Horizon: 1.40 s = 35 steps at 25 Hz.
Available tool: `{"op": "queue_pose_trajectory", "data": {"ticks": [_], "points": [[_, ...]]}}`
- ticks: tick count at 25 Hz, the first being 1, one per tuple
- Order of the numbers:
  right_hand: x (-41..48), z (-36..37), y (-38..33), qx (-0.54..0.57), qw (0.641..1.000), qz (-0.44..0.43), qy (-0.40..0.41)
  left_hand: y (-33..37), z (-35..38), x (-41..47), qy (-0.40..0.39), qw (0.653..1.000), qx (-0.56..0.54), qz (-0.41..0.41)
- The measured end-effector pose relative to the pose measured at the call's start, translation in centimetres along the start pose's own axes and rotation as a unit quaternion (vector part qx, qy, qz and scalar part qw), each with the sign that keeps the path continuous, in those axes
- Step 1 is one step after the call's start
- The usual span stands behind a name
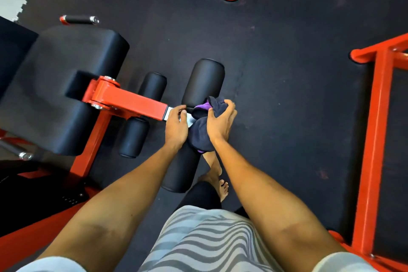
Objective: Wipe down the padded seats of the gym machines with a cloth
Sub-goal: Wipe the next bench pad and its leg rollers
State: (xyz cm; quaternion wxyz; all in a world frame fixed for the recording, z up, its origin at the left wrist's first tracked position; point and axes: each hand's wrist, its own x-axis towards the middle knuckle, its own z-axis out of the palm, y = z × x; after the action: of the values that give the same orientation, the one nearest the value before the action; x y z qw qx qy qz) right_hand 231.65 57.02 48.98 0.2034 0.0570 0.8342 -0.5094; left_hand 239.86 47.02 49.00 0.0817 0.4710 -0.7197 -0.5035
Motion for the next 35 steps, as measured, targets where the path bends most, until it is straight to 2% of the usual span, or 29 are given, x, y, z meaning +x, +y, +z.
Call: {"op": "queue_pose_trajectory", "data": {"ticks": [3,5,11,14,17,22,25,27,29,31,33,35], "points": [[2.3,1.7,0.0,0.015,1.000,0.003,0.005,2.3,2.0,3.2,-0.027,1.000,0.015,-0.005],[3.9,3.2,-0.3,0.012,1.000,-0.004,0.008,3.6,3.1,5.6,-0.039,0.998,0.008,-0.039],[10.5,5.9,-2.3,0.021,0.997,0.018,0.073,3.6,4.3,8.8,-0.063,0.995,-0.020,-0.081],[15.4,5.6,-3.8,0.013,0.996,-0.010,0.086,3.2,4.4,8.7,-0.086,0.991,-0.031,-0.095],[14.7,6.3,-4.4,-0.013,0.993,-0.054,0.099,3.4,4.5,9.1,-0.082,0.990,-0.047,-0.108],[7.2,6.2,-1.0,-0.113,0.984,-0.137,-0.023,3.6,4.5,9.5,-0.083,0.988,-0.015,-0.127],[11.9,6.4,-2.2,-0.139,0.975,-0.173,-0.026,4.2,5.1,9.6,-0.062,0.988,-0.030,-0.140],[16.6,6.5,-4.0,-0.138,0.978,-0.154,-0.016,4.2,5.5,9.6,-0.039,0.986,-0.052,-0.156],[20.5,6.3,-5.4,-0.117,0.986,-0.106,-0.048,4.4,6.0,9.6,-0.012,0.982,-0.053,-0.182],[21.8,5.6,-6.0,-0.131,0.982,-0.102,-0.086,4.9,6.5,9.7,0.024,0.977,-0.043,-0.207],[19.9,4.7,-5.2,-0.183,0.960,-0.173,-0.119,5.5,7.1,10.1,0.054,0.972,-0.024,-0.227],[16.6,3.3,-4.1,-0.262,0.905,-0.280,-0.181,5.9,7.6,10.6,0.075,0.967,-0.007,-0.244]]}}
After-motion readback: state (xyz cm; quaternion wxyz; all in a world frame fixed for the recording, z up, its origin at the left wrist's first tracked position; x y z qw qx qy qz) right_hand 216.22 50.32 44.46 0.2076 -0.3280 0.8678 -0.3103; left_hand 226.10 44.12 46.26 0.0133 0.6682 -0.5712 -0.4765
